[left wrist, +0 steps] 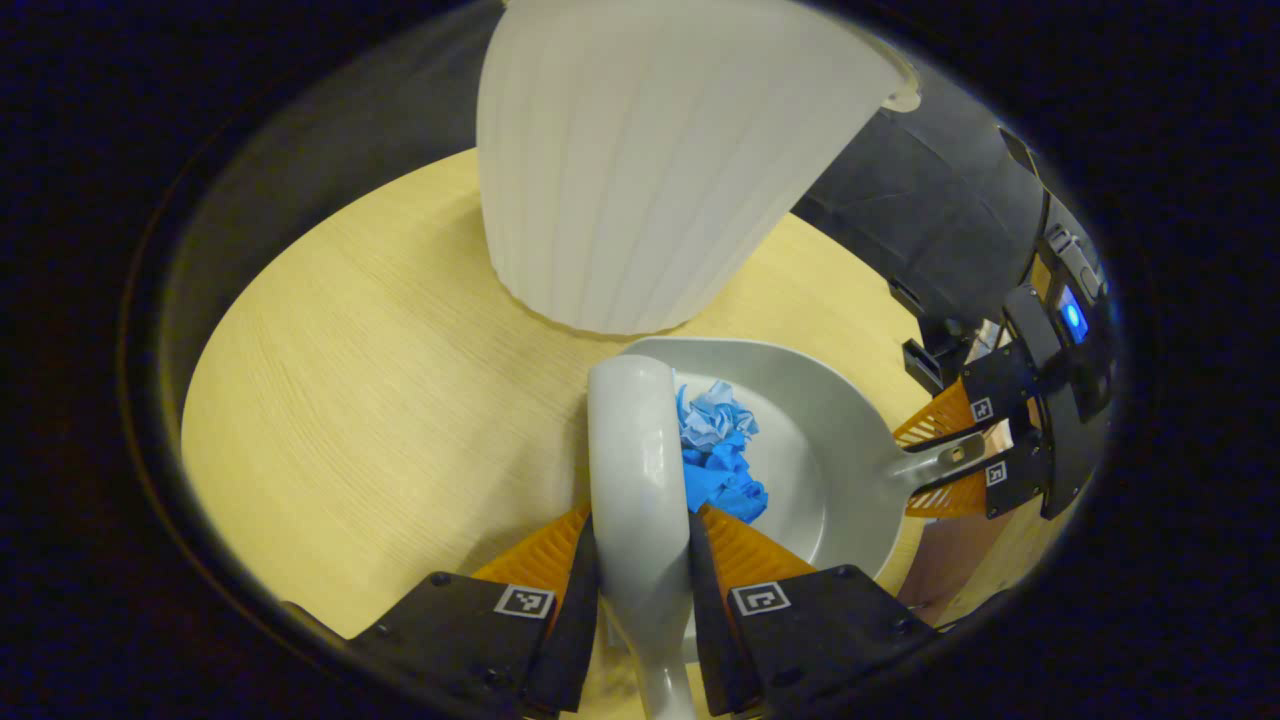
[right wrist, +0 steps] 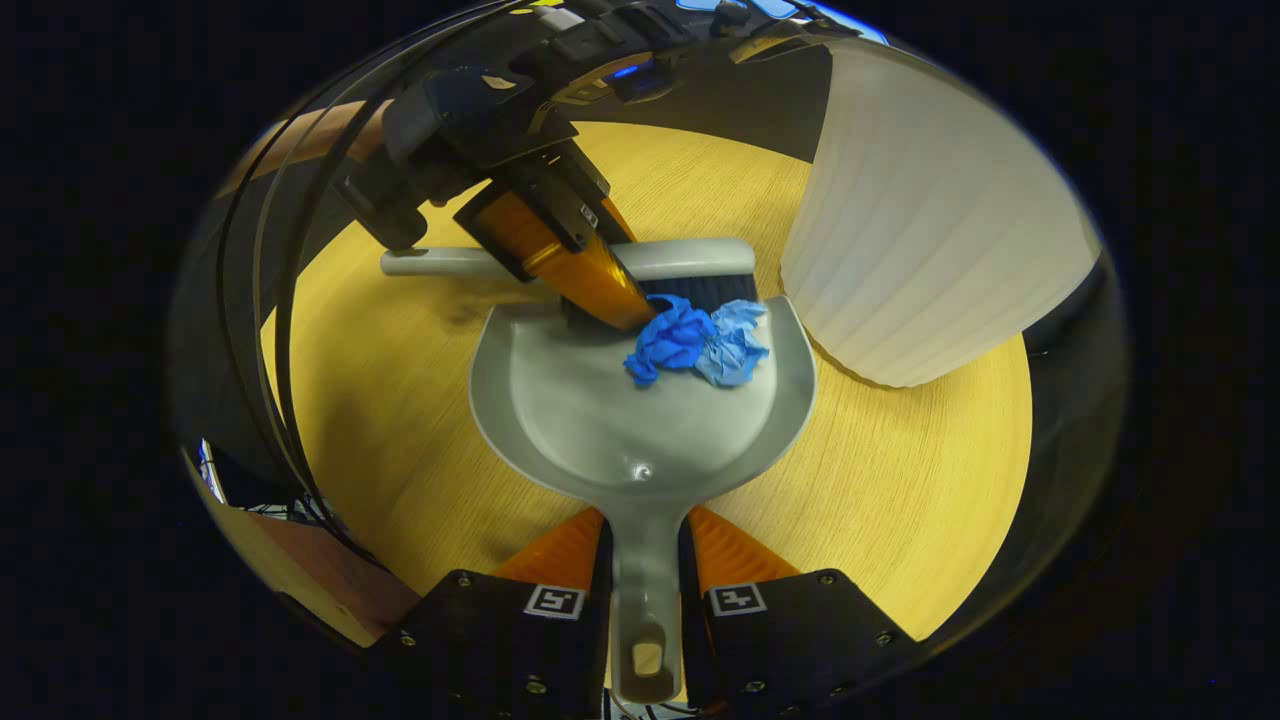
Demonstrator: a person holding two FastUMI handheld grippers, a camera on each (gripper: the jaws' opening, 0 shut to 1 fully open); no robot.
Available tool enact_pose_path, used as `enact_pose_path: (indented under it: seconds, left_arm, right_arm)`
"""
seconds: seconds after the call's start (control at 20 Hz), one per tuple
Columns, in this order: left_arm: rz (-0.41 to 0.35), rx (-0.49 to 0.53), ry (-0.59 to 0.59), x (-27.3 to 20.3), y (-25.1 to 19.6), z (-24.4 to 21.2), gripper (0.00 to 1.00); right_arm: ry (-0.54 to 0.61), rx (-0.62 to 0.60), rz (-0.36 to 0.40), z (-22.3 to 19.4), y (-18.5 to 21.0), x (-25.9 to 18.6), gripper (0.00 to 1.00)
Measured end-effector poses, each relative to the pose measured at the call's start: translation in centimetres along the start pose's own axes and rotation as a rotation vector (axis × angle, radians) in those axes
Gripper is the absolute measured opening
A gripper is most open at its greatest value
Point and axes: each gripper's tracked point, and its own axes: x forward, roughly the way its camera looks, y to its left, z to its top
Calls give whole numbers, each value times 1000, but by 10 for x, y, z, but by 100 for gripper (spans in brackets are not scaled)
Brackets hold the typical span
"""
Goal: Pick up the small broom and dustpan from the desktop, sweep the trash into the dustpan with the broom, and then empty the trash into the garbage bin.
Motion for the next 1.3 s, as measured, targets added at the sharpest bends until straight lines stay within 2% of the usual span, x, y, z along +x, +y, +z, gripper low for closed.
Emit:
enact_pose_path:
  seconds: [0.05, 0.1, 0.2, 0.4, 1.05, 1.3]
  left_arm:
    - [-1, 3, 0, 0, -3, 1, 48]
    - [-1, 1, 2, 0, -6, 2, 50]
    - [3, -8, -1, 0, -8, 2, 50]
    - [66, -46, -18, -8, 10, 1, 50]
    - [210, -285, -55, -60, 78, -63, 50]
    - [262, -376, -93, -102, 108, -94, 50]
  right_arm:
    - [-3, 2, 1, 0, 0, 0, 35]
    - [-5, 5, 1, 0, 0, 1, 31]
    - [-10, 9, -1, 0, 0, 2, 31]
    - [-17, 17, -2, -5, -1, 5, 31]
    - [-41, 102, -37, 0, -5, 5, 31]
    - [-59, 113, -59, 8, -4, 7, 31]
